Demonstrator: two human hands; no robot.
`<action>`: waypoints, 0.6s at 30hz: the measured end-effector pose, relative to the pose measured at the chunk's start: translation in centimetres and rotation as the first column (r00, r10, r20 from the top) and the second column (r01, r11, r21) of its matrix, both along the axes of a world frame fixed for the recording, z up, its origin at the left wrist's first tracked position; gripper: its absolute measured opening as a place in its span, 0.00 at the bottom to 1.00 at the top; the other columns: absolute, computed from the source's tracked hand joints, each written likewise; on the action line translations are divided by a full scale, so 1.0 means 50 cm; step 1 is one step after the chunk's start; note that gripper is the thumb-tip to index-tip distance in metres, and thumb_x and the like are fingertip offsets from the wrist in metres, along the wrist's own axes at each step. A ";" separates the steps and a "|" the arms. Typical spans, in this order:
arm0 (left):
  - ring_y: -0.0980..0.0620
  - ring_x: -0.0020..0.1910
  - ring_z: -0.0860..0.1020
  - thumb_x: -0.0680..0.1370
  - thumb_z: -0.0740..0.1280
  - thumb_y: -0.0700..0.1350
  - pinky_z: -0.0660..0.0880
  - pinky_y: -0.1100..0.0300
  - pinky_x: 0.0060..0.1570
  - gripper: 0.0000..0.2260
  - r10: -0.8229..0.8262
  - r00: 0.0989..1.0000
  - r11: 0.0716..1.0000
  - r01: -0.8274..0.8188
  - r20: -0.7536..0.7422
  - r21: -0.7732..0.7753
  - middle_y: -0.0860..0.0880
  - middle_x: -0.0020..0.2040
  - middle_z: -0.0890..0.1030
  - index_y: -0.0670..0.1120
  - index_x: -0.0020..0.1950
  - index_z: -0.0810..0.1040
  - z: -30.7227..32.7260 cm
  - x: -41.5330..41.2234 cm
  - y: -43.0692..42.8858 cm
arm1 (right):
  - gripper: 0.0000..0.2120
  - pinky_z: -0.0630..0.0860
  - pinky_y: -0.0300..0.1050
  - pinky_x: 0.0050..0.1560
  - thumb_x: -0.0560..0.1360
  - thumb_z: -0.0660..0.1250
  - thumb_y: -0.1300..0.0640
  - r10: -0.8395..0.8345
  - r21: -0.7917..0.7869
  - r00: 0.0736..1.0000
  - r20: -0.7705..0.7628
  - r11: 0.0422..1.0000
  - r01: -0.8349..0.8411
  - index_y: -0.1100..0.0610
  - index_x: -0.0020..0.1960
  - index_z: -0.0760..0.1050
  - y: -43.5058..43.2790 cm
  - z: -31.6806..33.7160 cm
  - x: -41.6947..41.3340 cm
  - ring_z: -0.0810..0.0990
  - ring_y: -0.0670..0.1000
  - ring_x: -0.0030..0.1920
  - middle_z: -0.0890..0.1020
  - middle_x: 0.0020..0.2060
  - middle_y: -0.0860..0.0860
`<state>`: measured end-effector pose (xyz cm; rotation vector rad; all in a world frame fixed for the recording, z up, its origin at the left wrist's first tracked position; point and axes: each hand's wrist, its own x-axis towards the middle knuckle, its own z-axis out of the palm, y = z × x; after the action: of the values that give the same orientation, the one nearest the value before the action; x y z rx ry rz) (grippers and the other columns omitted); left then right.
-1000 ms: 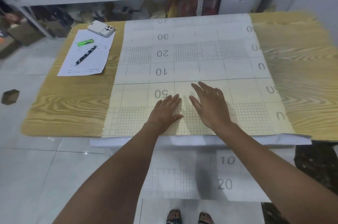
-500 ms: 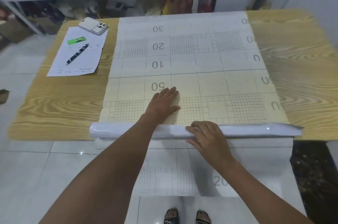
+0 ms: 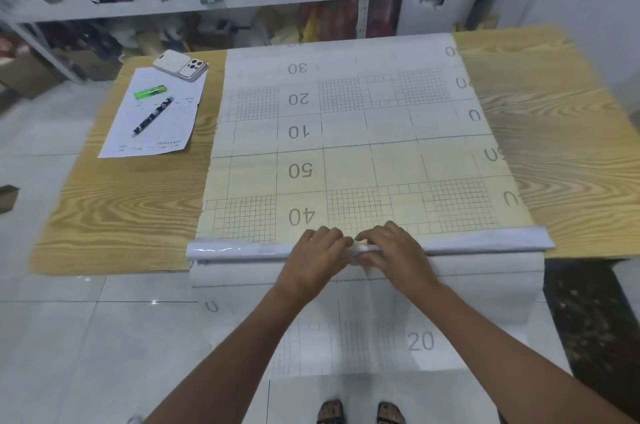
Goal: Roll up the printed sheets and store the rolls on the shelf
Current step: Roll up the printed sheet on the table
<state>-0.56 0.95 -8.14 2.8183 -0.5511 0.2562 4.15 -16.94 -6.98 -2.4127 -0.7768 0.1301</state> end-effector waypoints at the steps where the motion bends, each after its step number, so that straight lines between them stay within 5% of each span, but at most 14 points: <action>1: 0.49 0.39 0.76 0.68 0.74 0.47 0.74 0.57 0.37 0.15 0.007 1.000 1.000 -0.006 -0.004 0.017 0.50 0.43 0.79 0.47 0.51 0.75 -0.003 -0.010 0.003 | 0.11 0.73 0.43 0.39 0.69 0.72 0.52 -0.025 0.008 0.997 -0.078 1.000 0.026 0.55 0.49 0.79 -0.002 0.004 0.001 0.73 0.48 0.40 0.77 0.38 0.48; 6: 0.49 0.45 0.74 0.67 0.76 0.45 0.75 0.56 0.40 0.23 -0.008 1.000 0.999 0.007 0.014 0.046 0.47 0.51 0.78 0.44 0.59 0.74 -0.012 -0.029 0.013 | 0.11 0.67 0.37 0.37 0.66 0.75 0.49 -0.067 0.001 0.965 -0.255 0.998 0.070 0.53 0.42 0.78 0.000 0.003 0.021 0.72 0.44 0.36 0.75 0.35 0.47; 9: 0.47 0.46 0.72 0.66 0.75 0.38 0.75 0.55 0.40 0.25 0.021 1.000 0.999 -0.021 0.004 -0.035 0.44 0.55 0.72 0.43 0.61 0.72 -0.013 -0.024 0.020 | 0.07 0.65 0.41 0.38 0.68 0.74 0.52 -0.057 -0.017 0.984 -0.169 0.998 0.055 0.55 0.42 0.80 0.005 -0.005 0.036 0.72 0.45 0.38 0.76 0.35 0.45; 14: 0.49 0.44 0.68 0.63 0.75 0.32 0.73 0.58 0.35 0.28 0.042 0.997 0.995 -0.048 -0.070 -0.090 0.44 0.48 0.77 0.43 0.61 0.74 -0.014 -0.008 0.027 | 0.09 0.72 0.47 0.38 0.65 0.69 0.49 0.036 -0.144 0.988 0.149 0.989 -0.014 0.53 0.38 0.83 0.012 -0.019 0.048 0.77 0.54 0.40 0.83 0.39 0.48; 18: 0.51 0.44 0.67 0.64 0.75 0.31 0.73 0.60 0.34 0.31 0.005 0.996 0.992 -0.017 -0.088 -0.125 0.46 0.49 0.73 0.42 0.64 0.70 -0.013 -0.007 0.035 | 0.19 0.74 0.48 0.41 0.63 0.76 0.46 0.079 -0.236 0.982 0.171 0.971 -0.037 0.53 0.51 0.81 -0.010 -0.035 0.029 0.74 0.55 0.45 0.79 0.50 0.52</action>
<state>-0.89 2.70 -8.77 2.6963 -0.4826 0.1621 5.62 -17.46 -8.73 -2.6510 -0.9610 0.0269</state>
